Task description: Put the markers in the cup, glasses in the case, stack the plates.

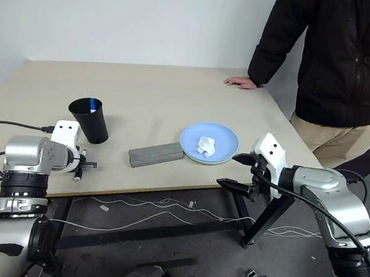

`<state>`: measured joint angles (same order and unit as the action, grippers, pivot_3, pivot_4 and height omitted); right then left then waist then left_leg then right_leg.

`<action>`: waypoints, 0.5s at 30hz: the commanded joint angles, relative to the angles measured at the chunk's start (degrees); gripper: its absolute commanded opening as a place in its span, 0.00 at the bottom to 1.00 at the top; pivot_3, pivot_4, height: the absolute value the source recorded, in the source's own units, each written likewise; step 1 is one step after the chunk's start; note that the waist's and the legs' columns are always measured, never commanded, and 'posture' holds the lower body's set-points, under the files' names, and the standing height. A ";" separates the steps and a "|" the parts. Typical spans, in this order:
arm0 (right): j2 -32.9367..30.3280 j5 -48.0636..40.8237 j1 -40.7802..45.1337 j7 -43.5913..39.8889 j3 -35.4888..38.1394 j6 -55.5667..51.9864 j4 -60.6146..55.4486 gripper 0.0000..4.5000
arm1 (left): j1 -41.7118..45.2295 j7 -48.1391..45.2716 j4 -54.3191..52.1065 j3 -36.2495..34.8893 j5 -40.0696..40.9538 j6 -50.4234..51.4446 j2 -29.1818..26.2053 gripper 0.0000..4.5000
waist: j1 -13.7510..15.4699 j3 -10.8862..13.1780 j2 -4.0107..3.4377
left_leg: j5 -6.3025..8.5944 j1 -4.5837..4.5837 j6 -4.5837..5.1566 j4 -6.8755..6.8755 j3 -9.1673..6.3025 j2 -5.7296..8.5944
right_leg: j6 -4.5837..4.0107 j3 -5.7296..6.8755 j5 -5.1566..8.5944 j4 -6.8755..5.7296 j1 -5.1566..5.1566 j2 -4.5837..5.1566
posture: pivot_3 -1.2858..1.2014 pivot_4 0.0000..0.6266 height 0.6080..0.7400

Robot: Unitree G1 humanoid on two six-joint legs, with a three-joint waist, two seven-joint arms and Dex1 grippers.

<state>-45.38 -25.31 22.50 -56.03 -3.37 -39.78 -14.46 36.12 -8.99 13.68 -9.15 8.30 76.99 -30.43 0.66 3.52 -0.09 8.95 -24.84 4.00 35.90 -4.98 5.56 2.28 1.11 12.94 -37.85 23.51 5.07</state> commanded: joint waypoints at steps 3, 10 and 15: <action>0.33 -0.09 2.70 0.24 1.13 0.84 0.13 1.00 | 1.43 -16.27 -9.99 9.99 6.10 -2.88 -7.73 0.01 | 0.04 0.01 0.00 | 0.00 -0.27 0.00 0.03 0.03 0.00 | 0.00 0.03 0.00 0.06 0.22 0.06 | 0.52 0.00 0.71; 0.90 0.21 3.33 0.21 0.74 1.24 0.68 1.00 | 3.78 -26.33 -13.11 8.35 9.62 -13.65 -11.81 0.01 | 0.05 0.00 0.03 | -0.01 -0.77 0.00 0.01 0.07 0.06 | 0.01 -0.02 -0.13 0.09 0.89 0.08 | 0.52 0.00 0.71; 1.38 0.64 3.84 0.08 0.61 1.53 1.22 1.00 | 6.08 -27.70 -10.25 2.39 11.60 -25.31 -9.33 0.01 | 0.05 0.00 0.03 | -0.01 -0.77 0.00 -0.03 0.07 0.05 | -0.05 -0.08 -0.19 0.17 0.93 0.03 | 0.52 0.00 0.71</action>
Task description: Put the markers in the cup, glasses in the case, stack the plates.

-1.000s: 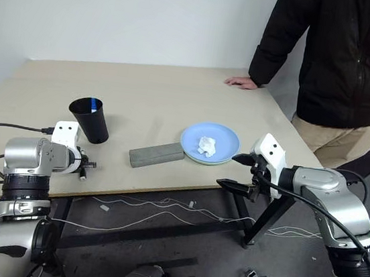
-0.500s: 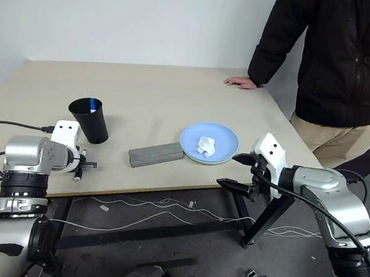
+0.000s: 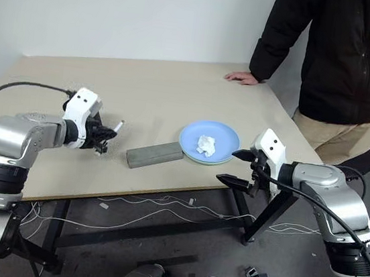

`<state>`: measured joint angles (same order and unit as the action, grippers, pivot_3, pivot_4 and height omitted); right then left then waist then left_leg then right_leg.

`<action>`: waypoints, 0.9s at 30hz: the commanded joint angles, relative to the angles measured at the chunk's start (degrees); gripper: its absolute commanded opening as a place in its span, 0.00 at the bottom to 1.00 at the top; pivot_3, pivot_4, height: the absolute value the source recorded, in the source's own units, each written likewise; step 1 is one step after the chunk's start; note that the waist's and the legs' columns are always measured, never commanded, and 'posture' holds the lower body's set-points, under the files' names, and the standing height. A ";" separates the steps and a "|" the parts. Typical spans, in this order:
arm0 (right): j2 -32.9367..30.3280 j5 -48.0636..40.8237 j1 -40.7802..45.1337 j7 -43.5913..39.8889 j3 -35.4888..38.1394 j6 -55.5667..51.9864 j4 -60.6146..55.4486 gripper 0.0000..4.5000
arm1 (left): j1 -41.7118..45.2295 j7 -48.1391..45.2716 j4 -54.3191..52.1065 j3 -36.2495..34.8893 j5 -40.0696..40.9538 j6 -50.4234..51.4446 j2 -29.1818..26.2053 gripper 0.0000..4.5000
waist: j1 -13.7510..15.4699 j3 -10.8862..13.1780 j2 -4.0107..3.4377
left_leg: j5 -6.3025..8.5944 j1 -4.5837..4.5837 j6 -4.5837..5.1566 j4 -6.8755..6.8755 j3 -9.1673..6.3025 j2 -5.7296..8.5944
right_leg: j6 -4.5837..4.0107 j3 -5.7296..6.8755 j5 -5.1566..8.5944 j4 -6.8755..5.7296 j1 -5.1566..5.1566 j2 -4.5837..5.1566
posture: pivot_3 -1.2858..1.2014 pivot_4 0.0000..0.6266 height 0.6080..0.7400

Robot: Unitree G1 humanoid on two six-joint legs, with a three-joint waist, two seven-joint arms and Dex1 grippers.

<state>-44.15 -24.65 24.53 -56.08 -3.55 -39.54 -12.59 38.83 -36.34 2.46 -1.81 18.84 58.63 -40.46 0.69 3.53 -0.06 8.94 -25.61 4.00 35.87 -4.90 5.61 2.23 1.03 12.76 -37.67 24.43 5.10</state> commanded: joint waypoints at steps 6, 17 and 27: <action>0.33 0.00 1.75 0.08 0.85 1.16 -1.28 1.00 | 11.19 12.62 19.23 -15.44 -2.14 -32.37 5.95 0.01 | 0.10 0.01 0.03 | 0.00 0.05 0.00 0.12 -0.04 -0.01 | -0.06 0.02 -0.09 -0.02 -0.09 -0.07 | 0.52 0.00 0.71; 0.48 -0.02 2.28 -0.03 0.73 1.19 -1.76 1.00 | 15.59 18.56 48.84 -16.25 -7.55 -64.99 10.33 0.01 | 0.87 -0.05 0.26 | -0.01 0.08 0.03 0.37 0.13 0.00 | 0.11 0.09 -0.41 -0.01 -0.09 -0.12 | 0.52 0.00 0.71; 0.30 -0.23 1.44 0.49 1.29 0.94 -2.79 1.00 | 17.07 18.25 59.99 -16.19 -8.93 -73.85 10.91 0.13 | 1.45 -0.06 0.44 | -0.01 0.04 0.04 0.43 0.14 -0.01 | 0.12 0.18 -0.42 -0.01 -0.09 -0.12 | 0.52 0.00 0.71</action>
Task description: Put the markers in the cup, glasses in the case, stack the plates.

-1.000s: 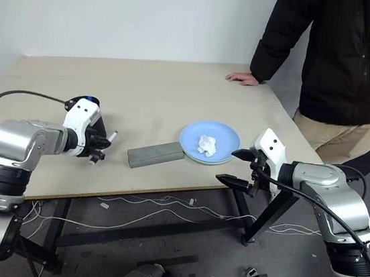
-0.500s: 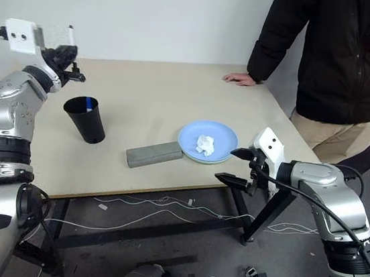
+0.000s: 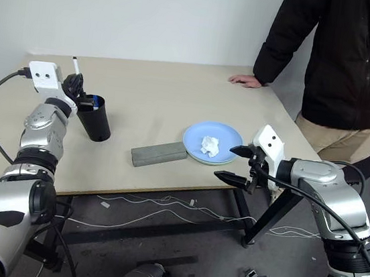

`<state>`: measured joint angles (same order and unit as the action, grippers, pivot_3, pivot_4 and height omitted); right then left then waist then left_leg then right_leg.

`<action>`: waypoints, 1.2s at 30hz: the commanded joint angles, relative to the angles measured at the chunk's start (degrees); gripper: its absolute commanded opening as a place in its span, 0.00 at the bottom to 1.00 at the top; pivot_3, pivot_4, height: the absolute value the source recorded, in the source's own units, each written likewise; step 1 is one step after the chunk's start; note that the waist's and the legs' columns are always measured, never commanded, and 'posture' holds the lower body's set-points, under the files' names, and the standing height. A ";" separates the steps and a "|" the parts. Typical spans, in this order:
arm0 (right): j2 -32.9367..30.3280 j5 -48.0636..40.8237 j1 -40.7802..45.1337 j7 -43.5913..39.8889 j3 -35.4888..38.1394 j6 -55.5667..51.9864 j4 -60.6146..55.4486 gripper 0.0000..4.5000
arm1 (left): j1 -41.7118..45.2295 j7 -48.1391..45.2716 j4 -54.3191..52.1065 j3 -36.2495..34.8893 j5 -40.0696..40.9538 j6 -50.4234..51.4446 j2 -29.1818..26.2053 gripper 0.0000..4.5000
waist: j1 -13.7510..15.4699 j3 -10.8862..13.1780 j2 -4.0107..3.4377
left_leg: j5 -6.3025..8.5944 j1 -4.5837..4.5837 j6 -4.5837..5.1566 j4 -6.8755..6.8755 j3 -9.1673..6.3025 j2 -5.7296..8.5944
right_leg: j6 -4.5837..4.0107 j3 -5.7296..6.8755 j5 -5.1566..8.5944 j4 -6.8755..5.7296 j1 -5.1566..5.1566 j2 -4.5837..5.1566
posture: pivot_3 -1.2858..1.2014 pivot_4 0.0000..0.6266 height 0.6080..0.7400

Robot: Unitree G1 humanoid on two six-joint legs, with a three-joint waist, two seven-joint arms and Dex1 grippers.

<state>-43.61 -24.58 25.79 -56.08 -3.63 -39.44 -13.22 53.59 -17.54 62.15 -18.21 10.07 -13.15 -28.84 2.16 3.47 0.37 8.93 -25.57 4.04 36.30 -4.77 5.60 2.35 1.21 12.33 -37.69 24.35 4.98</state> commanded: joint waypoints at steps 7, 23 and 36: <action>-0.31 -0.39 -0.29 0.69 1.60 0.92 -2.33 1.00 | 1.67 -3.27 0.32 0.40 -0.11 -2.13 -1.28 0.64 | -0.04 -0.01 0.01 | 0.00 0.00 0.00 0.04 -0.01 -0.01 | 0.00 0.04 -0.03 -0.02 -0.01 -0.01 | 0.52 0.00 0.71; 1.88 -1.59 -0.79 3.03 1.80 -0.26 -5.03 1.00 | -5.85 -14.23 -20.12 -3.07 6.76 11.25 -11.56 0.99 | -0.30 -0.02 0.01 | 0.00 0.02 0.00 0.06 -0.01 -0.06 | -0.12 0.05 -0.10 -0.06 0.02 -0.06 | 0.52 0.00 0.71; 1.71 -8.03 -2.25 5.20 3.95 -7.97 -12.69 1.00 | -21.93 -52.51 -32.54 -4.41 20.12 37.20 -31.35 0.99 | -1.57 -0.03 -0.07 | 0.00 0.11 -0.02 -0.22 0.09 -0.09 | -0.27 -0.11 -0.02 -0.06 0.15 -0.07 | 0.52 0.00 0.71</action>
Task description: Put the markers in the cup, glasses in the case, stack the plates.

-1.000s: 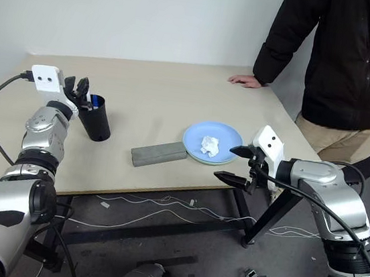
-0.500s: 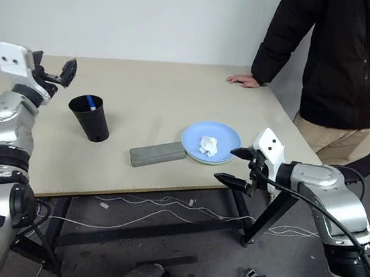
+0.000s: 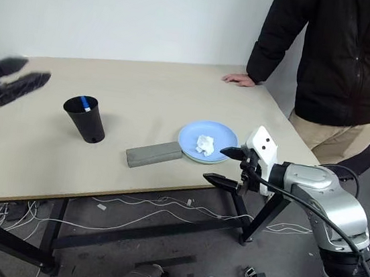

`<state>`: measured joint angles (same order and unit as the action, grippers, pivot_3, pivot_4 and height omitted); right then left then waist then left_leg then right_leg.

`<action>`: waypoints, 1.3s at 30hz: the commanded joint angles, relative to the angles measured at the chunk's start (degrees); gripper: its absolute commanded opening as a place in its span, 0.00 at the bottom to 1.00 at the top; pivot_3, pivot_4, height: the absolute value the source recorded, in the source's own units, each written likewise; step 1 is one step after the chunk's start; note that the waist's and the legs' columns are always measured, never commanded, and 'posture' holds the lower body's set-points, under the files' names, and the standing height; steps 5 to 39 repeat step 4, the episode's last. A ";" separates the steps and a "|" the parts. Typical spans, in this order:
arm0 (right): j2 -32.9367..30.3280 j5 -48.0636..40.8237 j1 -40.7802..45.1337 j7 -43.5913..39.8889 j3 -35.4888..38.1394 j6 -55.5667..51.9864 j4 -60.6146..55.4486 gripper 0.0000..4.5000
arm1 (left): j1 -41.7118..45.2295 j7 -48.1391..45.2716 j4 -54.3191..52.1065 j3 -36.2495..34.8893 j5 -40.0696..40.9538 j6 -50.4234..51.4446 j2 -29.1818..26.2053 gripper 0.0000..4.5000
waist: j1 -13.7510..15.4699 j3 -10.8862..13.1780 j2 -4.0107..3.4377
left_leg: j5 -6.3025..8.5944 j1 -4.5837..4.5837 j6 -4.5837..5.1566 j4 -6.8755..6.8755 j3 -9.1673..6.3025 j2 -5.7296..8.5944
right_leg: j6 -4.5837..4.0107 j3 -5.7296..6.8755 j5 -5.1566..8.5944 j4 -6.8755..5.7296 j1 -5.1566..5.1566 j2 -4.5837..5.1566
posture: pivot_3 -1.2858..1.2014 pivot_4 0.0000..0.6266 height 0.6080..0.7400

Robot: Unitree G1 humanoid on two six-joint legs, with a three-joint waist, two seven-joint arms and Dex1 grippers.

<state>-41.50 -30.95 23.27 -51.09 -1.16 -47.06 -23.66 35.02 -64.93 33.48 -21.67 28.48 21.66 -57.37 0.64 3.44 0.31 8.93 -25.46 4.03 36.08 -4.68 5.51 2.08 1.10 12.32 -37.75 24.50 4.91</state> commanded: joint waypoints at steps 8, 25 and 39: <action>0.33 -1.60 0.85 0.34 0.10 -0.04 -1.74 1.00 | -11.59 -5.62 -9.11 -4.17 3.74 6.06 -2.99 0.99 | -0.02 0.05 -0.08 | 0.00 0.01 0.00 -0.08 0.01 -0.03 | -0.02 -0.19 0.01 0.00 -0.02 0.02 | 0.52 0.00 0.71; 0.33 -1.60 0.85 0.34 0.10 -0.04 -1.74 1.00 | -11.59 -5.62 -9.11 -4.17 3.74 6.06 -2.99 0.99 | -0.02 0.05 -0.08 | 0.00 0.01 0.00 -0.08 0.01 -0.03 | -0.02 -0.19 0.01 0.00 -0.02 0.02 | 0.52 0.00 0.71; 0.33 -1.60 0.85 0.34 0.10 -0.04 -1.74 1.00 | -11.59 -5.62 -9.11 -4.17 3.74 6.06 -2.99 0.99 | -0.02 0.05 -0.08 | 0.00 0.01 0.00 -0.08 0.01 -0.03 | -0.02 -0.19 0.01 0.00 -0.02 0.02 | 0.52 0.00 0.71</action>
